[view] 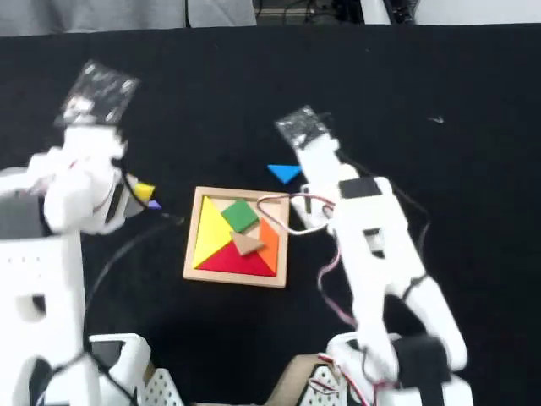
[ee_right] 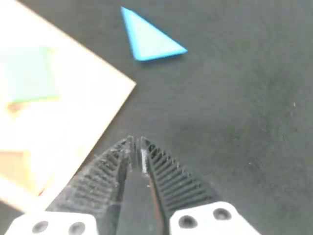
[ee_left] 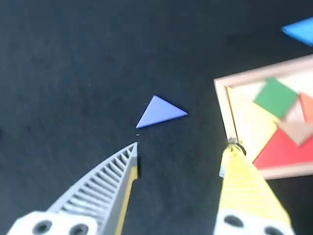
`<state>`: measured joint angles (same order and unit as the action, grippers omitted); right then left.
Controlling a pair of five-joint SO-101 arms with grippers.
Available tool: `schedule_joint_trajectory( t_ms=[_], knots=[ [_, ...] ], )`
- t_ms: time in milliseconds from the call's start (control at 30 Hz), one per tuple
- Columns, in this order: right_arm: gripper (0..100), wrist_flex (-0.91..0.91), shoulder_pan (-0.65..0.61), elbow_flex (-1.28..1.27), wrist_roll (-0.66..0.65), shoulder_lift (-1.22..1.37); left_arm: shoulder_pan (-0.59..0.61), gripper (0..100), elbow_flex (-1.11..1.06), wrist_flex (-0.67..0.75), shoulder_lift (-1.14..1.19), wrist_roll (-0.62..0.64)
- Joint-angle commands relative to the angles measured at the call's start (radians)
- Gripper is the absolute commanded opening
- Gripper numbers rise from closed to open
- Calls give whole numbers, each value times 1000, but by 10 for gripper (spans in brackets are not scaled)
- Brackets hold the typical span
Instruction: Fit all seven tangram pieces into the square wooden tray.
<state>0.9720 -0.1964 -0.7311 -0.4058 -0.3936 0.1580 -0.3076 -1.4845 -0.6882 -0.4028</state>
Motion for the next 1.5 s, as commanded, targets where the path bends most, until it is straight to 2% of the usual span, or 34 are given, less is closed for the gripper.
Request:
schedule_joint_trajectory(
  t_ms=[0,100,200,267,333,567,800,1267,1467],
  knots=[
    [15,186,-132,91,-37,-176,58,273,-358,155,-235,172],
    [39,292,-247,127,-68,-186,79,229,-552,238,-301,233],
    [123,304,-308,142,-37,-124,114,106,-714,362,-315,273],
    [138,279,-334,166,2,-67,145,20,-796,446,-315,282],
    [136,267,-364,206,21,-5,180,54,-860,499,-315,292],
    [135,259,-474,360,29,240,257,56,-1029,660,-325,390],
    [134,166,-473,404,75,414,259,57,-1040,671,-325,391],
    [133,68,-407,409,78,526,255,62,-1041,671,-325,390],
    [64,43,-405,409,77,538,255,62,-1041,671,-325,390]
  ],
)
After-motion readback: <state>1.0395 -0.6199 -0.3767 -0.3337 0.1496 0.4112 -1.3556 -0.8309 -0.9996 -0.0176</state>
